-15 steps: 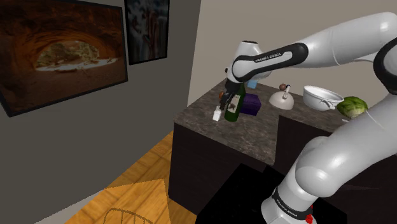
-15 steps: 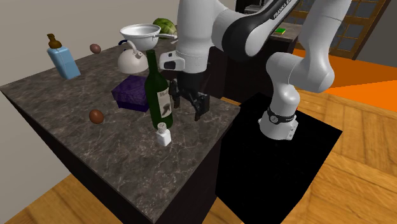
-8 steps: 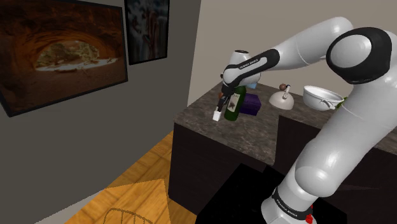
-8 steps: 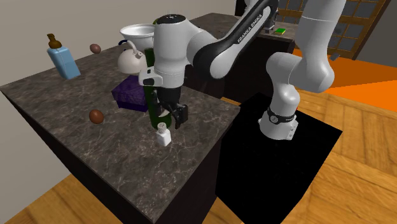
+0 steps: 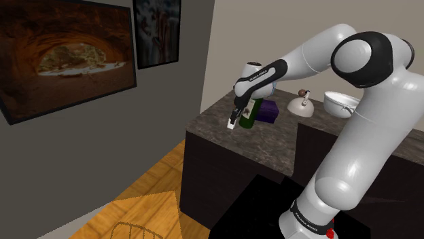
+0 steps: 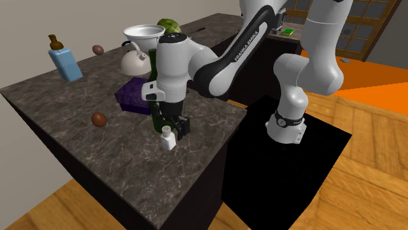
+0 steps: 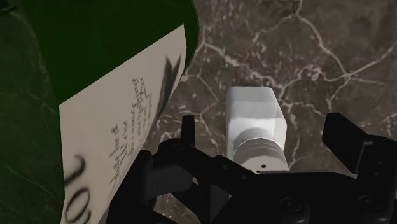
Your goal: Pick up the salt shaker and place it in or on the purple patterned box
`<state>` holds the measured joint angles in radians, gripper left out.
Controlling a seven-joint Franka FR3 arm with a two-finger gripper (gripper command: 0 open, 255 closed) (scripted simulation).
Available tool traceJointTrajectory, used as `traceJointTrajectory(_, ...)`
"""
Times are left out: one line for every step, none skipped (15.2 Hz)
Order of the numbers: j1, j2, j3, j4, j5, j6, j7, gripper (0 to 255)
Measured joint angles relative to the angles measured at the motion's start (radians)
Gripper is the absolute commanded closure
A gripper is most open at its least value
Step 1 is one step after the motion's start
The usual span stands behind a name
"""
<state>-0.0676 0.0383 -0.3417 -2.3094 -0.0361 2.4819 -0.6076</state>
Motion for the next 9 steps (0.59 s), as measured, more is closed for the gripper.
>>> traceJointTrajectory(-0.001,0.005,0.000,0.000,0.002,0.005,-0.003,0)
traceJointTrajectory(-0.001,0.006,0.000,-0.002,0.003,0.009,-0.004,0)
traceJointTrajectory(-0.001,0.008,0.000,-0.002,0.004,0.010,-0.004,0)
traceJointTrajectory(-0.001,0.008,0.000,-0.002,0.004,0.011,-0.004,0)
traceJointTrajectory(-0.001,0.008,0.000,-0.002,0.004,0.011,-0.004,0)
traceJointTrajectory(-0.001,0.008,0.000,-0.002,0.004,0.011,-0.004,0)
traceJointTrajectory(-0.001,0.009,0.000,-0.002,0.004,0.011,-0.004,255)
traceJointTrajectory(-0.001,0.009,0.000,-0.002,0.004,0.011,-0.004,255)
traceJointTrajectory(-0.001,0.009,0.000,-0.002,0.004,0.011,-0.004,255)
